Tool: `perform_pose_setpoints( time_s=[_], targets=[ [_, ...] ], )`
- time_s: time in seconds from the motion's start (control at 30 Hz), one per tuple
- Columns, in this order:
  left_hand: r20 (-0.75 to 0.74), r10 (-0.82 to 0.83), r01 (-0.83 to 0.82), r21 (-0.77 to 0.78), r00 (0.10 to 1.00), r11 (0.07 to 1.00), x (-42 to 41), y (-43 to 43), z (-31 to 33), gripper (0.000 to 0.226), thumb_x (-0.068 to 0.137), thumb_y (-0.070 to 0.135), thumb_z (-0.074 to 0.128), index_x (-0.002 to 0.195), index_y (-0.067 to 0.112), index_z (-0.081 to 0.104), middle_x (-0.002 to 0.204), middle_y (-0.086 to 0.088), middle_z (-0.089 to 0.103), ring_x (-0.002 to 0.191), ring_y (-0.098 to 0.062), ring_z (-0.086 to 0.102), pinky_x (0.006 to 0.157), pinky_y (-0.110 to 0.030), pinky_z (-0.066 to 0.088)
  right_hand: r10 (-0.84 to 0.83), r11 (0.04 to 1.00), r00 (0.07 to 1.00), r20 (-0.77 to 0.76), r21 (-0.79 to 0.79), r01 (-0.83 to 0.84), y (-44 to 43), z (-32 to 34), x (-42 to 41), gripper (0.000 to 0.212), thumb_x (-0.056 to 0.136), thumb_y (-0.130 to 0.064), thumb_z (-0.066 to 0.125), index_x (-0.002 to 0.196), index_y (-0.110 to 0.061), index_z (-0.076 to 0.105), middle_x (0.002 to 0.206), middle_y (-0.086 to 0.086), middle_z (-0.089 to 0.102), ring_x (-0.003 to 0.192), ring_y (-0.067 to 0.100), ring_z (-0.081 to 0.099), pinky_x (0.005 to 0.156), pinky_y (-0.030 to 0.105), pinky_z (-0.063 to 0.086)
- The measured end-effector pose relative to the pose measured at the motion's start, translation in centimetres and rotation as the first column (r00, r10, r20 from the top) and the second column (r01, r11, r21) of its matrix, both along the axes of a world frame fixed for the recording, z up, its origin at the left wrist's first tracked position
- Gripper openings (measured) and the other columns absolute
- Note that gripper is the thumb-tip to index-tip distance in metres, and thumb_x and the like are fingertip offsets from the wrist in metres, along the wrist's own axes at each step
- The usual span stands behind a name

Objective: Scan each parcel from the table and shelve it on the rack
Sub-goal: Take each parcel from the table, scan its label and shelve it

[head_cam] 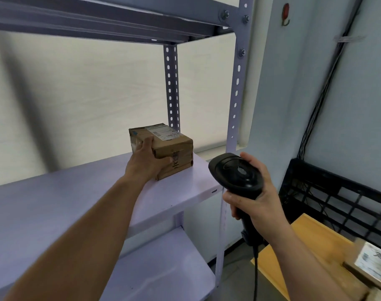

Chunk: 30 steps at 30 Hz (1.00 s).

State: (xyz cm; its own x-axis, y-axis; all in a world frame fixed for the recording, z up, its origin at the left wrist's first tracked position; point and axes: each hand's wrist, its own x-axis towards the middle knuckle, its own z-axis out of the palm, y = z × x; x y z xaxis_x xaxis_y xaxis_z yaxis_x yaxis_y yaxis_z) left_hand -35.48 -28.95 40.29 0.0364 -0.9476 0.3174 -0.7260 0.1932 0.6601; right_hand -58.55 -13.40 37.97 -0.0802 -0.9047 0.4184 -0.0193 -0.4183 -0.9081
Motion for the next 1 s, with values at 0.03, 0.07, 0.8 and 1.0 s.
perform_pose_setpoints(
  time_s=[0.03,0.07,0.8,1.0],
  targets=[
    [0.005,-0.007,0.007,0.000,1.000,1.000,0.0,-0.9,0.1,0.081,0.080,0.036,0.074,0.146,0.020,0.031,0.145,-0.007,0.044,0.126,-0.030,0.047,0.096,-0.038,0.041,-0.013,1.000,1.000,0.000,0.004,0.013,-0.3,0.0,0.1,0.083,0.076,0.011,0.075,0.111,-0.062,0.056,0.119,0.007,0.060,0.055,0.027,0.056,0.053,0.032,0.052],
    [0.010,-0.015,0.015,0.005,1.000,1.000,0.0,-1.9,0.1,0.080,0.080,0.035,0.074,0.145,0.020,0.031,0.144,-0.008,0.044,0.126,-0.031,0.047,0.096,-0.038,0.040,-0.027,1.000,1.000,-0.002,0.008,0.027,-0.7,0.1,0.2,0.083,0.076,0.010,0.075,0.111,-0.063,0.055,0.119,0.007,0.060,0.055,0.027,0.056,0.053,0.032,0.053],
    [-0.067,0.069,-0.082,-0.220,0.995,0.972,-2.3,0.2,-0.2,0.090,0.084,0.044,0.069,0.153,0.020,0.018,0.160,-0.014,0.012,0.145,-0.032,0.016,0.114,-0.046,0.023,-0.171,0.982,0.982,-0.076,0.072,0.177,3.4,-1.6,-2.9,0.084,0.074,0.004,0.080,0.121,-0.056,0.046,0.122,-0.006,0.058,0.077,0.019,0.065,0.062,0.036,0.056],
    [-0.186,-0.164,0.047,-0.512,0.969,0.858,-8.0,8.9,-2.3,0.051,0.087,0.030,0.063,0.132,0.009,0.052,0.135,-0.011,0.051,0.125,-0.028,0.045,0.100,-0.031,0.036,-0.233,0.968,0.971,-0.061,0.085,0.238,9.4,-3.1,-5.5,0.085,0.075,0.007,0.077,0.123,-0.054,0.044,0.122,-0.011,0.054,0.078,0.012,0.061,0.057,0.027,0.054]
  ],
)
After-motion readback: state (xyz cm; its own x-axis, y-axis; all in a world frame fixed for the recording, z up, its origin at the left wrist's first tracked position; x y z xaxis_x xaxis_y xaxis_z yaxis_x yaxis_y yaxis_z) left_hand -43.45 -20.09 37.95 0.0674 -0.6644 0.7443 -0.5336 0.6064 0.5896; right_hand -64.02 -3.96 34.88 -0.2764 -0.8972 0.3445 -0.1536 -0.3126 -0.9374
